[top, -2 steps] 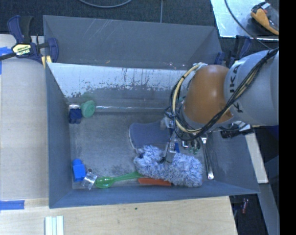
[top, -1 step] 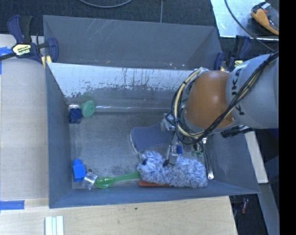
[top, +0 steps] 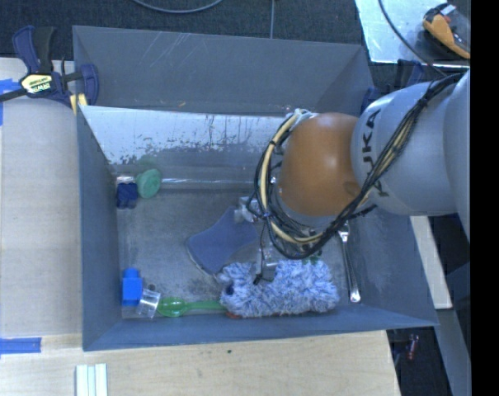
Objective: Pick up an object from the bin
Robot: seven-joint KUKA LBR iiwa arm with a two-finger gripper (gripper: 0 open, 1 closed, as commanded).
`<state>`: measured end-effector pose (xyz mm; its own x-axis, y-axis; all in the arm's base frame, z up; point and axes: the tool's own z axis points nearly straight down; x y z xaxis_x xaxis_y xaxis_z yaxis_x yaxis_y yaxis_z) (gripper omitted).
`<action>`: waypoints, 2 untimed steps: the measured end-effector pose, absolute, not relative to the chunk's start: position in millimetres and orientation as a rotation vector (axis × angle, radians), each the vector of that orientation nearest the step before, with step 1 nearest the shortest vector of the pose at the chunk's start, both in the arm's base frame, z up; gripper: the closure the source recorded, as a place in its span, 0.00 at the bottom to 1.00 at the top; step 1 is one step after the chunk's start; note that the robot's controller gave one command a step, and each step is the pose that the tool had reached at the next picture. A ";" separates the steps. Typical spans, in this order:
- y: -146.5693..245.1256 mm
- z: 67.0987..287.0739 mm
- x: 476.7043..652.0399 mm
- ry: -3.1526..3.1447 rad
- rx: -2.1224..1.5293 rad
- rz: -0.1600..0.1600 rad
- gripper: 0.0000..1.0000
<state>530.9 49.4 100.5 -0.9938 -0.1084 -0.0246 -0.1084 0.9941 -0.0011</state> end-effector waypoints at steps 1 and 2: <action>-43.2 80.7 521.4 3.098 0.260 0.004 0.00; -56.7 76.8 499.2 3.051 -0.449 -0.011 1.00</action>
Offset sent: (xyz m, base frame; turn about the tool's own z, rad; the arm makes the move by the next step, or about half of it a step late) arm -0.0409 -0.1048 -0.0305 -0.1869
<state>499.2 -56.7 76.8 -0.9561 -0.2878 -0.0560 -0.2874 0.9577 -0.0155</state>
